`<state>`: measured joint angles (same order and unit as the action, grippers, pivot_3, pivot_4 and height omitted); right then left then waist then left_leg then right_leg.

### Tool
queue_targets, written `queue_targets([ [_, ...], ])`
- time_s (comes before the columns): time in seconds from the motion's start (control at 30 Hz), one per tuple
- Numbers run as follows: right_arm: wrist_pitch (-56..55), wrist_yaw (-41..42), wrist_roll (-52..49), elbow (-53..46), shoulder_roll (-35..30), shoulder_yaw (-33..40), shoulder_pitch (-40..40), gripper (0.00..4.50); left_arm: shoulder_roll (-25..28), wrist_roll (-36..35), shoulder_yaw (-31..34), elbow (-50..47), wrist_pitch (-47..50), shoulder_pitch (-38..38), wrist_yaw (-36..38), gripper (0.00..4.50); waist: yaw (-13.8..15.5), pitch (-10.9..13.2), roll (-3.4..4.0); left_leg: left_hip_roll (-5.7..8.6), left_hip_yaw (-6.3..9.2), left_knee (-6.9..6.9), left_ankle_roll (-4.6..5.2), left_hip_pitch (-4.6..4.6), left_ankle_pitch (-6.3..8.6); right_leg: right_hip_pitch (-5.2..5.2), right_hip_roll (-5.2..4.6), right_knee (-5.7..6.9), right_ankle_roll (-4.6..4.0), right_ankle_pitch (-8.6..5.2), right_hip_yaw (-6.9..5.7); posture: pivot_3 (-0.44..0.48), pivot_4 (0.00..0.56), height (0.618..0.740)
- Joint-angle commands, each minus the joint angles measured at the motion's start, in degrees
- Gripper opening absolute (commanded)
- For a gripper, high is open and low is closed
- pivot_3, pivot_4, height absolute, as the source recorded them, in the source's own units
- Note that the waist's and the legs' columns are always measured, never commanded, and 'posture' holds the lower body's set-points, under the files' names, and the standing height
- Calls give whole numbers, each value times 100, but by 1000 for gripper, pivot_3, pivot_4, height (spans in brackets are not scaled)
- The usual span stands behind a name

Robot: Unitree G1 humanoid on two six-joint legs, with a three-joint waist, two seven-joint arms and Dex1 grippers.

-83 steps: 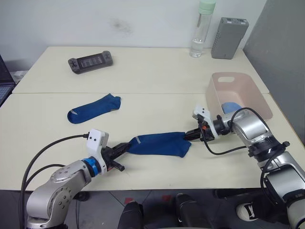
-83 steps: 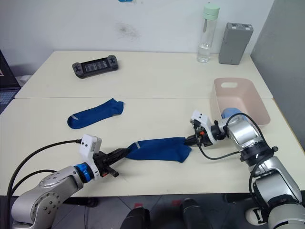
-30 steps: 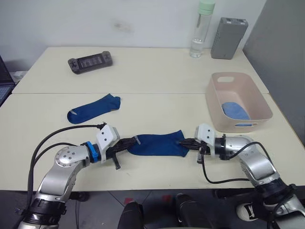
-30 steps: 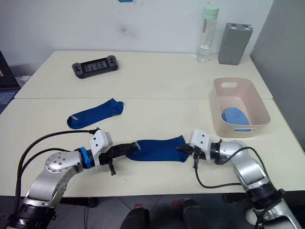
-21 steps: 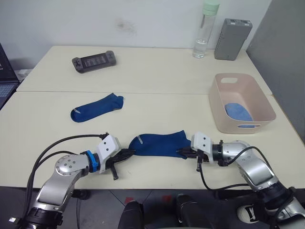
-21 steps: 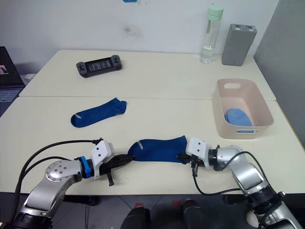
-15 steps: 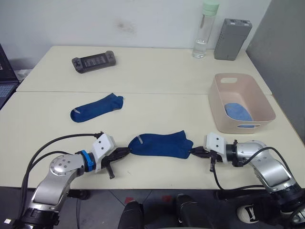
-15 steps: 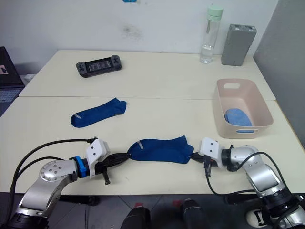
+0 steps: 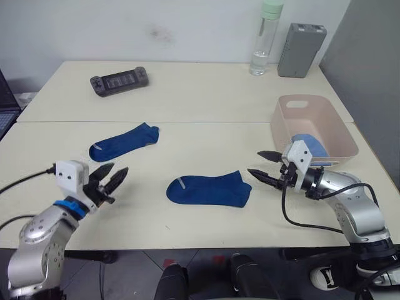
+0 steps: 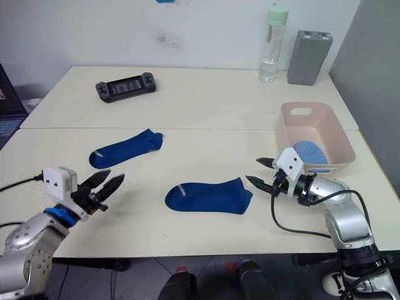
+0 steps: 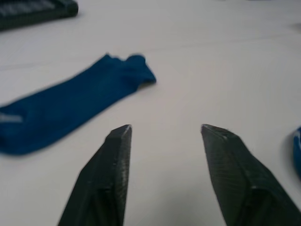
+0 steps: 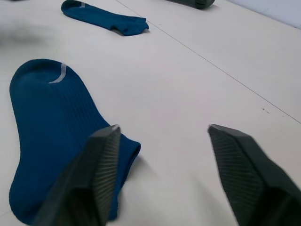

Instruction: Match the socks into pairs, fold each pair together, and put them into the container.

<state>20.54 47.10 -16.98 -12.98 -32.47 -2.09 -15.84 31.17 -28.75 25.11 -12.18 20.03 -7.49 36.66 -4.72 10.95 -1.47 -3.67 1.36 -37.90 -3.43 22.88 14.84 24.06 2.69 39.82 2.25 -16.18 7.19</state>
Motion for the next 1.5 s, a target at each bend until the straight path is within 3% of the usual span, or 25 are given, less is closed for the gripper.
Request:
queue_targets([
  [0.03, -3, -75, -44, -257, 20, 23, -38, 4415, -24, -10, 126, -257, -154, -133, -63, 3406, 8, 0, 0, 0, 1, 0, 0, 0, 0, 0, 0, 1, 0, 0, -2, 0, 150, 740],
  [0.13, 45, -76, -82, -280, 34, -8, -93, 4500, -38, -17, 113, -290, -174, -198, -111, 4431, 30, 0, -1, 0, 4, -1, -1, -3, 0, -1, 0, 3, 0, 0, -5, 0, 150, 740],
  [0.17, 121, -97, -109, -316, 52, -29, -137, 4500, -35, -8, 102, -291, -189, -216, -120, 4471, 23, 0, -1, 1, 2, -1, -1, -3, 0, -1, 0, 3, 1, 0, -3, 0, 150, 740],
  [0.33, 931, -33, -543, -902, 188, -324, -746, 4500, 66, 329, 2, -148, -263, 131, -472, 4471, -11, 0, 0, -1, 0, 1, 0, -3, 0, 1, 1, 4, 1, 0, -1, 0, 150, 740],
  [0.53, 1281, -307, -406, -983, 534, -708, -1463, 4500, 202, 901, -523, 755, -331, 1514, -715, 4471, 34, -3, -5, 0, 11, 0, -2, -4, -1, -2, 5, 7, -4, 4, -11, 0, 150, 740],
  [0.9, 1321, -383, -278, -919, 684, -970, -1709, 4500, 190, 2005, -1698, 4158, -1430, 3870, -307, 4471, 130, -3, -5, 1, 8, 2, -1, 9, -1, 5, 3, -5, -32, 22, -14, 0, 150, 740],
  [1.1, 1346, -444, -212, -954, 730, -1003, -1715, 4500, 70, 2382, -1961, 5978, -2303, 4780, -285, 4471, 144, -4, -6, 3, 9, 0, 0, 12, -1, 5, 4, -4, -32, 21, -16, 0, 150, 740],
  [1.2, 1326, -487, -169, -990, 752, -1036, -1664, 4500, 4, 2429, -1958, 6632, -2551, 5133, -293, 3877, 151, -4, -6, 3, 11, 0, 0, 14, -1, 6, 4, -3, -32, 22, -18, 0, 150, 740],
  [1.5, 1348, -555, -186, -1034, 796, -1053, -1641, 4500, -55, 2444, -1896, 7368, -2972, 5494, -183, 1006, 143, -4, -6, 3, 12, 0, 0, 13, -1, 6, 4, 3, -32, 21, -20, 0, 150, 740],
])
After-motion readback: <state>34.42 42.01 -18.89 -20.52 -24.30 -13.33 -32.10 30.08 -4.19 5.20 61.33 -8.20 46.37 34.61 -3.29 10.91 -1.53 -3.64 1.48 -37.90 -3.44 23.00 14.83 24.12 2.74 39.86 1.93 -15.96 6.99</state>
